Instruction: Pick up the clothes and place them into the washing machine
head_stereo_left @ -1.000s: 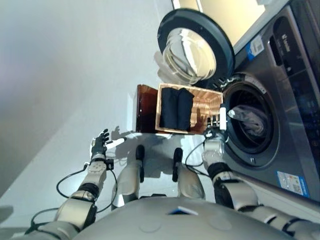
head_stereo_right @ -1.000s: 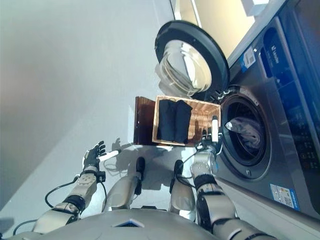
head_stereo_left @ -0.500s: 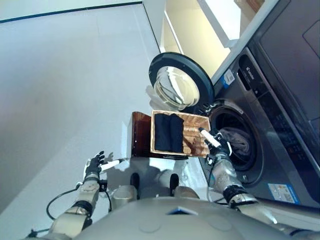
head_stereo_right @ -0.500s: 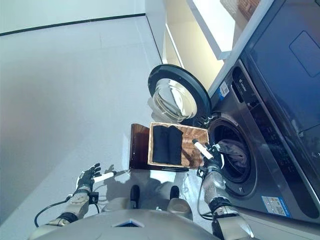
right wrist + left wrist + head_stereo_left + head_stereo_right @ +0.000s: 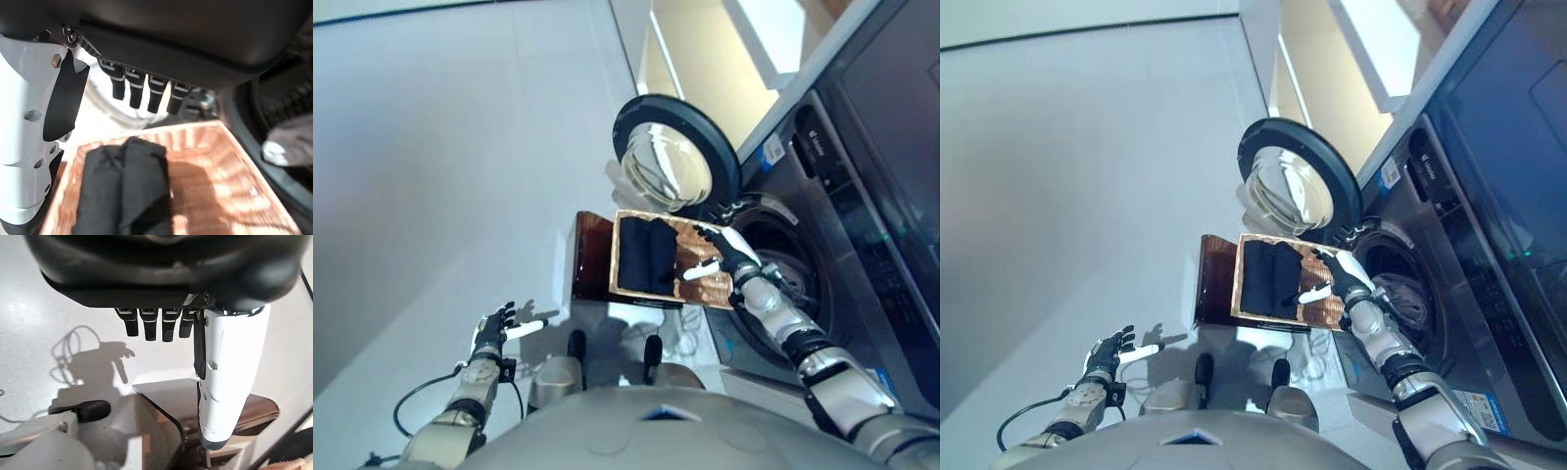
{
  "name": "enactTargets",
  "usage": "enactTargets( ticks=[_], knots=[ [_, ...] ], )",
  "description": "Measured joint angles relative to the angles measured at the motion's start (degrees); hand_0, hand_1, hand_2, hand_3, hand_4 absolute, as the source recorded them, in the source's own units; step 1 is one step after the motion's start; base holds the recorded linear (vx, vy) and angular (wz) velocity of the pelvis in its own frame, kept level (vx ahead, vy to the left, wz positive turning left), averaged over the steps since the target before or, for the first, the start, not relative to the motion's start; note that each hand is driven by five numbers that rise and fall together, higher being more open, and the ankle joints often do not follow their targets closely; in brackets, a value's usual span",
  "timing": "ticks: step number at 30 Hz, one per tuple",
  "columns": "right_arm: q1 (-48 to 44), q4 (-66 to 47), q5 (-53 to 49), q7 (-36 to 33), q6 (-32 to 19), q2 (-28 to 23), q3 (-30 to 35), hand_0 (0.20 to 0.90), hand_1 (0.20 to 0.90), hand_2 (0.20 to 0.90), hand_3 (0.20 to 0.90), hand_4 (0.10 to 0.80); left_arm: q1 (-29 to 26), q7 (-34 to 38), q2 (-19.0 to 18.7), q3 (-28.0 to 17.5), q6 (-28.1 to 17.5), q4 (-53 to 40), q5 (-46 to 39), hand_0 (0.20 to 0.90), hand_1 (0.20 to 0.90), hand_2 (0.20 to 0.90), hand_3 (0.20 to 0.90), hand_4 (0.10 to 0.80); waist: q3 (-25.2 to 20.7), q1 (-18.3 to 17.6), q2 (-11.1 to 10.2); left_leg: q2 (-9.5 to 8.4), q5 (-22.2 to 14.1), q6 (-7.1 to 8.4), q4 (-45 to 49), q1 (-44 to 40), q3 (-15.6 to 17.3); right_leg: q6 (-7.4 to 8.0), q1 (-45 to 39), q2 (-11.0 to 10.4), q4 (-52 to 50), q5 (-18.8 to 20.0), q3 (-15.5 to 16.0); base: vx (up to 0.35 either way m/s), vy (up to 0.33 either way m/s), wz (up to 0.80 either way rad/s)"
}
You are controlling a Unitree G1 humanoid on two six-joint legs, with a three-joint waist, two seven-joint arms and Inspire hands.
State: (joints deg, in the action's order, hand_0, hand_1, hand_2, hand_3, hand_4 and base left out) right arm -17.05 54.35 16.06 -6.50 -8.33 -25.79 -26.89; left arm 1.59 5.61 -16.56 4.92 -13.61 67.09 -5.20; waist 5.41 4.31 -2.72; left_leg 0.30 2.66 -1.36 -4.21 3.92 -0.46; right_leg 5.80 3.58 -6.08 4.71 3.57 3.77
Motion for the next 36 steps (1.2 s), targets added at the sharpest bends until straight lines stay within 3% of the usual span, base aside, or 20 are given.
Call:
enactTargets(
  ticks=[4, 11, 15, 20, 24, 33, 36],
  knots=[
    [-4.3, 10.3, -5.0, -0.1, 2.4, 3.6, 3.5, 0.9, 0.9, 0.9, 0.9, 0.8, -3.4, 0.1, 0.0, 0.4, 0.1, 0.1, -0.1, 0.9, 0.9, 0.9, 0.9, 0.8, 2.2, 1.6, 1.1, -0.08, 0.9, 0.17, 0.5, 3.6, -1.4, -0.64, 2.3, 0.1, -0.1, 0.5, 1.7, -0.138, -0.006, 0.24],
    [-17.4, 12.2, -7.6, -2.9, 2.5, 4.3, 0.9, 0.9, 0.9, 0.9, 0.9, 0.8, -12.3, 1.9, -0.9, 3.0, -0.1, -0.3, -1.6, 0.9, 0.9, 0.9, 0.9, 0.8, 10.0, 1.7, 2.1, 0.06, 0.9, 0.44, 5.8, 11.8, -1.5, -1.4, 10.0, 0.4, -5.0, 0.3, 1.7, -0.107, 0.003, 0.07],
    [-20.0, 17.7, -25.4, -4.4, 1.0, 7.2, 14.9, 0.9, 0.9, 0.9, 0.9, 0.8, -13.3, 2.0, -1.2, 3.0, -0.1, -0.1, -2.9, 0.9, 0.9, 0.9, 0.9, 0.8, 10.6, 2.4, 2.1, -0.02, 0.8, 0.54, 5.8, 11.6, -1.5, -1.52, 10.1, 0.3, -5.6, 0.0, 1.7, -0.002, 0.022, 0.01],
    [-24.8, 23.7, -40.2, -6.9, 1.2, 7.1, 17.3, 0.9, 0.9, 0.9, 0.9, 0.8, -13.1, 3.5, -1.9, 3.7, 0.0, -0.3, -4.5, 0.9, 0.9, 0.9, 0.9, 0.8, 10.7, 2.8, 2.3, -0.17, 0.8, 0.49, 5.9, 12.2, -1.0, -1.49, 11.2, 0.1, -6.3, 0.0, 1.3, -0.016, 0.031, -0.05],
    [-26.9, 22.9, -37.1, -8.7, 2.1, 6.6, 12.6, 0.9, 0.9, 0.9, 0.9, 0.8, -13.1, 3.8, -2.4, 5.4, -0.1, -3.1, -5.1, 0.9, 0.9, 0.9, 0.9, 0.8, 10.8, 2.9, 2.4, -0.13, 0.8, 0.45, 6.2, 13.2, -1.0, -1.52, 12.2, 0.2, -6.8, -0.1, 1.2, -0.017, 0.006, 0.0],
    [-26.2, 22.5, -34.0, -8.7, 2.2, 6.8, 12.2, 0.9, 0.9, 0.9, 0.9, 0.8, -14.2, 4.7, -2.4, 5.3, -0.4, -3.4, -5.3, 0.9, 0.9, 0.9, 0.9, 0.8, 11.8, 2.9, 2.8, -0.21, 0.8, 0.46, 7.1, 13.9, -1.4, -1.6, 12.9, 0.1, -8.0, -0.5, 1.4, 0.003, -0.002, 0.03],
    [-24.8, 20.4, -26.1, -8.9, 2.6, 6.5, 7.8, 0.9, 0.9, 0.9, 0.9, 0.8, -14.3, 4.7, -2.3, 5.3, -0.4, -3.3, -5.2, 0.9, 0.9, 0.9, 0.9, 0.8, 11.8, 2.5, 2.7, -0.17, 0.8, 0.46, 7.2, 13.8, -1.3, -1.6, 13.0, 0.1, -8.4, -0.5, 1.2, -0.014, 0.004, -0.03]
  ],
)
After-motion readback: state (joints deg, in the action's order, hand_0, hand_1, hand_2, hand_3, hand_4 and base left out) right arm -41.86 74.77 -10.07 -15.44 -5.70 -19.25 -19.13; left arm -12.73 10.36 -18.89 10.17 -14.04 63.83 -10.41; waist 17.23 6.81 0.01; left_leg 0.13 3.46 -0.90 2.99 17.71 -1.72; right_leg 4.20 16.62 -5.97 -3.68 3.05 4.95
